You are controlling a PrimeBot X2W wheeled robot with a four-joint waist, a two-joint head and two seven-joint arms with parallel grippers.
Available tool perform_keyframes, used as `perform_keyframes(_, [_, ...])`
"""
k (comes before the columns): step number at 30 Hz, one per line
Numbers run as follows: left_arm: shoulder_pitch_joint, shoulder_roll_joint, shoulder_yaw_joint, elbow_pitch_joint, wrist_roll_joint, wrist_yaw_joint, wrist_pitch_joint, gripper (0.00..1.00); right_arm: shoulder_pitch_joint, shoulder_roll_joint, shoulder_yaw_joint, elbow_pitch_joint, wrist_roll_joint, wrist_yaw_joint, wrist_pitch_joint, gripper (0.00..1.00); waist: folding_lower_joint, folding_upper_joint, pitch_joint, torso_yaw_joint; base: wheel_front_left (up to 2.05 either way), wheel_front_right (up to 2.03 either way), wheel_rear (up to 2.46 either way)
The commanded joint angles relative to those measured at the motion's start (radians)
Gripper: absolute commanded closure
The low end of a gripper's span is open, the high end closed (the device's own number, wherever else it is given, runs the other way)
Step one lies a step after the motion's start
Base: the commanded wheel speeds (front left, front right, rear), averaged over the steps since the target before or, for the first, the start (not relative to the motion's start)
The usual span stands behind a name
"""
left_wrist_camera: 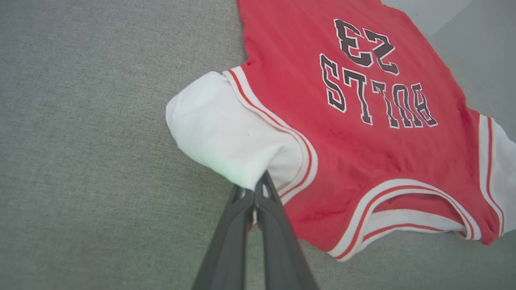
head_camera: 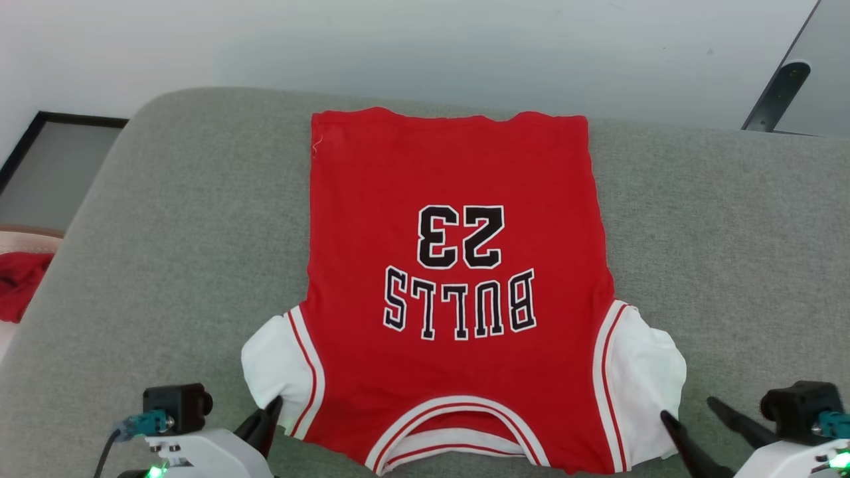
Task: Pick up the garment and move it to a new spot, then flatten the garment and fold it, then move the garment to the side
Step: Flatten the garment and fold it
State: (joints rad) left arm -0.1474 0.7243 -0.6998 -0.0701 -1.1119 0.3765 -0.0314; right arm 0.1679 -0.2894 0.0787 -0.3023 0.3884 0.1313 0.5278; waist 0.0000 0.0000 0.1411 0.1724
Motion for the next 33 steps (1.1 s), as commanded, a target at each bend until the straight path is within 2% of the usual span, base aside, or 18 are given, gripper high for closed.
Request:
perform_keyframes(1, [-0.003, -0.003, 0.002, 0.006, 0.0, -0.008, -0.008, 1.0, -0.008, -0.006, -0.006, -0.013, 0.005, -0.001, -0.001, 0.0, 0.0, 0.0, -0.003, 0.0, 0.0, 0.0, 0.0])
perform_keyframes(8, [-0.01, -0.017, -0.001, 0.03, 0.003, -0.024, -0.025, 1.0, -0.05, -0.028, -0.008, -0.089, -0.007, -0.001, -0.08, 0.0, 0.0, 0.0, -0.025, 0.006, 0.0, 0.0, 0.0])
perform_keyframes(13, [-0.018, -0.029, -0.008, 0.036, 0.006, -0.028, -0.022, 1.0, -0.195, -0.034, 0.01, -0.047, -0.038, -0.001, -0.133, 0.0, 0.0, 0.0, -0.036, 0.018, 0.0, 0.0, 0.0])
perform_keyframes(19, [-0.071, -0.064, -0.045, 0.041, 0.033, -0.048, 0.006, 1.0, -0.438, -0.087, 0.045, 0.114, -0.051, -0.001, -0.148, 0.0, 0.0, 0.0, -0.025, 0.089, 0.0, 0.0, 0.0])
perform_keyframes(27, [-0.191, -0.164, -0.104, 0.081, 0.077, -0.099, 0.03, 1.0, -0.738, -0.165, 0.061, 0.378, -0.018, -0.001, -0.163, 0.0, 0.0, 0.0, 0.041, 0.227, 0.0, 0.0, 0.0])
perform_keyframes(33, [-0.251, -0.237, -0.128, 0.114, 0.096, -0.137, 0.013, 1.0, -0.93, -0.225, 0.127, 0.585, 0.026, -0.001, -0.069, 0.0, 0.0, 0.0, 0.118, 0.3, 0.0, 0.0, 0.0])
